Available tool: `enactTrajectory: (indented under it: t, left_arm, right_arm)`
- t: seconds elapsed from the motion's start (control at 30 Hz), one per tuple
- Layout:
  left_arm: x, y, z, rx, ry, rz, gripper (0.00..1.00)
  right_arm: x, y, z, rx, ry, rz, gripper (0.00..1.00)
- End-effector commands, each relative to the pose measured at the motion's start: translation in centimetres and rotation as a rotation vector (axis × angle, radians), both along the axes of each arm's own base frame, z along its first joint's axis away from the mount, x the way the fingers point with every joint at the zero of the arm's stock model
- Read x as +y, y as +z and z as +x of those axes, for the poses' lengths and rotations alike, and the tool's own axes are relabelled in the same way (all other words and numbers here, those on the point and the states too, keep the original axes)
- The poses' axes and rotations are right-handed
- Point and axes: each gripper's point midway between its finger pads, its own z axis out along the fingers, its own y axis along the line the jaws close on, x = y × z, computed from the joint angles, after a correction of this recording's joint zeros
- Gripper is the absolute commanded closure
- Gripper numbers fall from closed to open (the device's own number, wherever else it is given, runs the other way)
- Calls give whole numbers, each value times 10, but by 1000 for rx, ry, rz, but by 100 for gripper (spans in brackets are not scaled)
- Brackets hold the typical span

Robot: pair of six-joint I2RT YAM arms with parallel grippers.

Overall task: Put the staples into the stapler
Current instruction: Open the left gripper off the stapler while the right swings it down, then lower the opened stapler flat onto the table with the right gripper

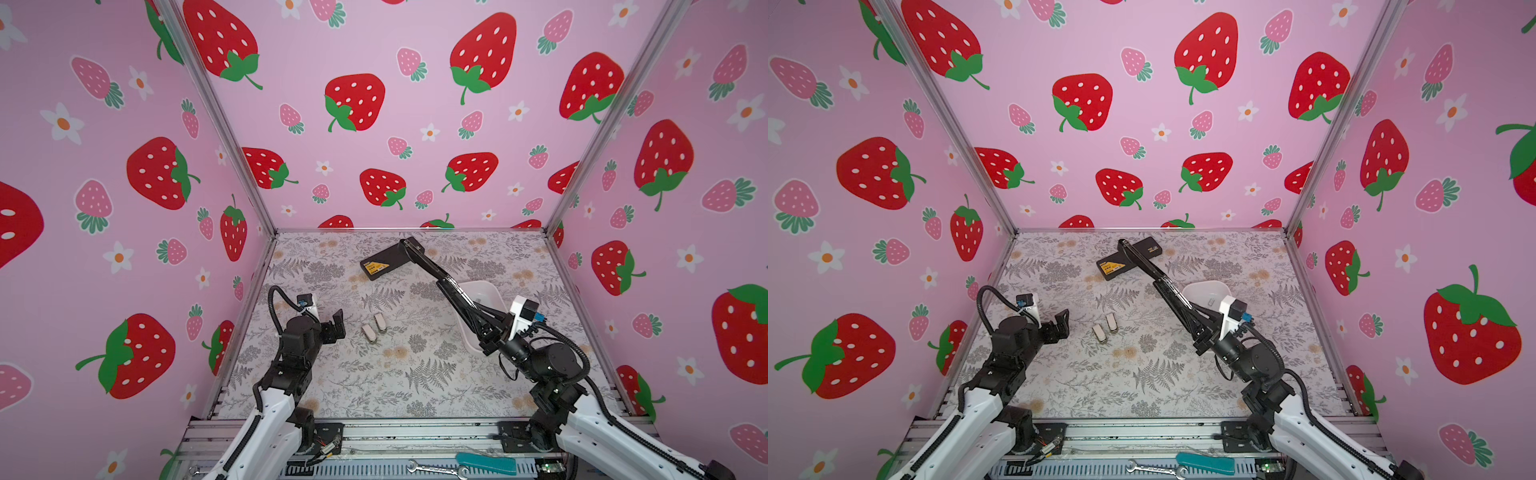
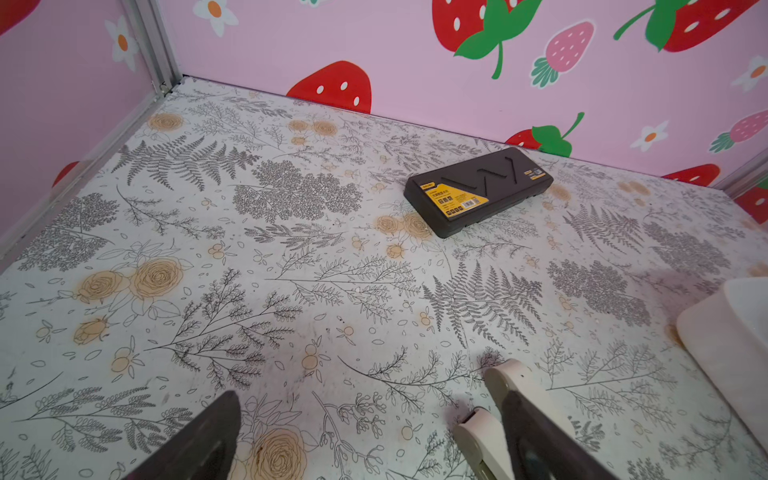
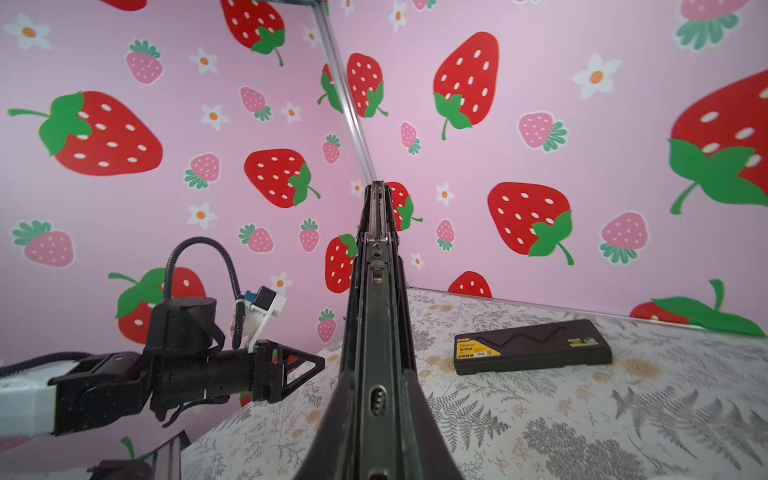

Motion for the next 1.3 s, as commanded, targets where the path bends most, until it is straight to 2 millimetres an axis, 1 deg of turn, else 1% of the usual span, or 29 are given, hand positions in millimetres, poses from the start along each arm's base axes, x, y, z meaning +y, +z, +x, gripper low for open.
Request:
enactTrajectory:
  t: [0.0, 0.07, 0.13, 0.2, 0.23, 0.27, 0.3, 0.33, 0.37, 0.4, 0.43, 0.47, 0.5, 0.53, 0.57, 0.6, 0.63, 0.67, 0.7, 0.77, 0.83, 0.9, 0.97, 1.0, 1.07, 1.13, 1.27]
  left_arm:
    - [1, 8, 3, 4, 79, -160, 1]
    - [-8, 11, 2, 25, 87, -295, 1]
    - [-14, 25, 1, 15, 88, -404, 1]
    - [-14, 39, -3, 4, 129, -507, 1]
    - [-14, 47, -4, -14, 146, -584, 1]
    - [-16, 55, -5, -36, 149, -642, 1]
    - [-17, 65, -5, -63, 152, -705, 1]
    - [-18, 77, -6, -94, 138, -734, 1]
    - [-18, 89, -7, -124, 120, -719, 1]
    - [-17, 102, -9, -145, 98, -671, 1]
    - [-16, 110, -12, -158, 75, -590, 1]
    - [-14, 113, -13, -161, 69, -521, 1]
    - [-8, 112, -14, -159, 77, -446, 1]
    - [-1, 101, -15, -132, 107, -396, 1]
    - [5, 86, -16, -97, 151, -416, 1]
    - [1, 72, -12, -100, 133, -460, 1]
    - [-5, 67, -7, -143, 91, -493, 1]
    - [-8, 64, -4, -172, 68, -515, 1]
    - [-8, 63, -1, -200, 62, -527, 1]
    - [-14, 62, 3, -189, 30, -502, 1]
    - [-15, 57, 7, -117, 32, -459, 1]
    - [-14, 50, 8, -54, 51, -445, 1]
    - [-12, 43, 8, -52, 68, -455, 1]
    - [-12, 40, 9, -73, 65, -470, 1]
    - [-13, 40, 10, -107, 64, -500, 1]
    - [-17, 48, 9, -117, 31, -500, 1]
    - [-22, 65, 7, -119, -15, -451, 1]
  right_arm:
    - [-15, 20, 15, 129, -50, 222, 100]
    - [1, 12, 18, 199, 1, 213, 100]
    - [24, 6, 20, 263, 55, 167, 100]
    - [44, 7, 27, 267, 38, 62, 100]
    - [52, 6, 36, 274, -6, -15, 100]
    - [58, -12, 48, 371, -64, -75, 100]
    - [61, -29, 55, 448, -98, -92, 100]
    - [70, -35, 56, 445, -72, -87, 100]
    - [79, -35, 58, 417, -55, -103, 100]
    - [84, -41, 64, 408, -70, -147, 100]
    - [89, -50, 72, 405, -99, -207, 100]
    - [92, -54, 78, 372, -118, -269, 100]
    - [99, -60, 81, 323, -119, -335, 100]
    - [104, -67, 84, 281, -113, -398, 100]
    - [107, -72, 85, 249, -114, -447, 100]
    - [109, -75, 85, 204, -111, -484, 100]
    - [109, -79, 85, 170, -116, -493, 100]
    - [106, -80, 86, 182, -133, -470, 100]
    - [110, -79, 85, 178, -114, -451, 100]
    - [126, -76, 76, 141, -32, -459, 100]
    - [131, -89, 75, 150, -33, -501, 100]
    - [130, -111, 79, 183, -57, -531, 100]
    - [132, -127, 85, 218, -74, -555, 100]
    - [136, -133, 85, 228, -66, -567, 100]
    - [144, -142, 87, 237, -48, -590, 100]
    - [148, -153, 87, 241, -50, -624, 100]
    - [143, -174, 93, 278, -112, -664, 100]
